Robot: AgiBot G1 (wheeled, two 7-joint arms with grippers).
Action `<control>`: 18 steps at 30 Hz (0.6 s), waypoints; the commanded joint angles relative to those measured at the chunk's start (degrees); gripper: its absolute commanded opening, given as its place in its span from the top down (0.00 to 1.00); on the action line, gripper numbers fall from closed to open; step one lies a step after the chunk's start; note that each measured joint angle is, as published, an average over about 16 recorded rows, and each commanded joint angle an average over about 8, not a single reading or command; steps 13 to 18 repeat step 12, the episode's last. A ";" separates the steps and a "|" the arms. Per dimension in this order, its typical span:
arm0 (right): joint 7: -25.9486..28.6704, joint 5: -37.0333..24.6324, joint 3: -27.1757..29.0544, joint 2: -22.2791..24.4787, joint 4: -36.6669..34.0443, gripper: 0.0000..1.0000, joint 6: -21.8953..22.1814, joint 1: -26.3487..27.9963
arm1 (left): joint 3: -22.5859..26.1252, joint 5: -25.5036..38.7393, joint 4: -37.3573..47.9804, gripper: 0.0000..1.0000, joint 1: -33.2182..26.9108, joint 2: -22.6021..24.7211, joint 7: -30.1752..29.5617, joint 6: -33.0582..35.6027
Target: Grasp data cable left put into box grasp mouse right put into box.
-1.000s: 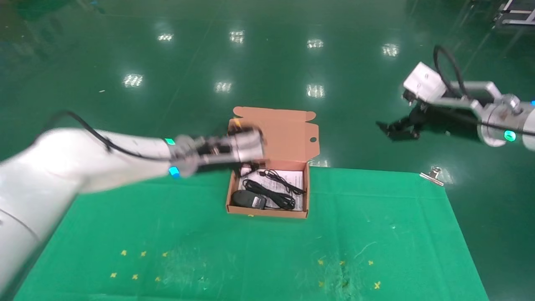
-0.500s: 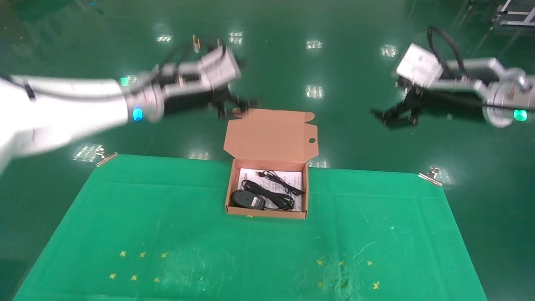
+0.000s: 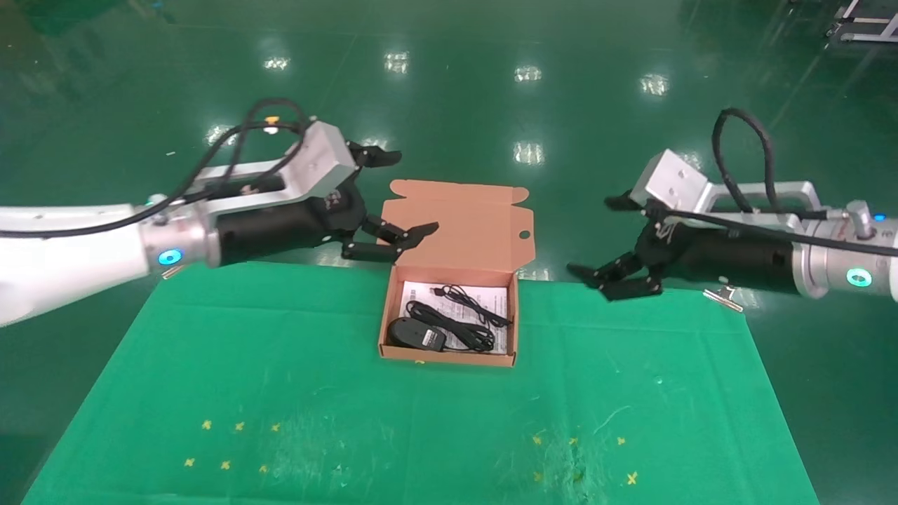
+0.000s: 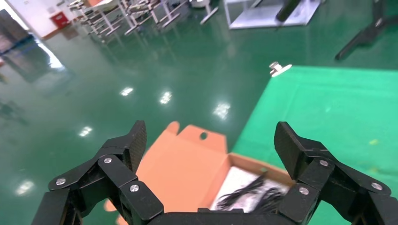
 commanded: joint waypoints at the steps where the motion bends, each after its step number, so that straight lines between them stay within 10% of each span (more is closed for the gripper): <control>1: -0.59 1.76 1.61 0.24 0.37 0.00 -1.57 -1.43 | -1.06 -1.09 -1.27 0.00 1.18 -1.14 -0.93 1.49; 18: -3.41 10.15 9.30 1.40 2.11 0.00 -9.05 -8.24 | -6.10 -6.27 -7.30 0.05 6.83 -6.59 -5.34 8.60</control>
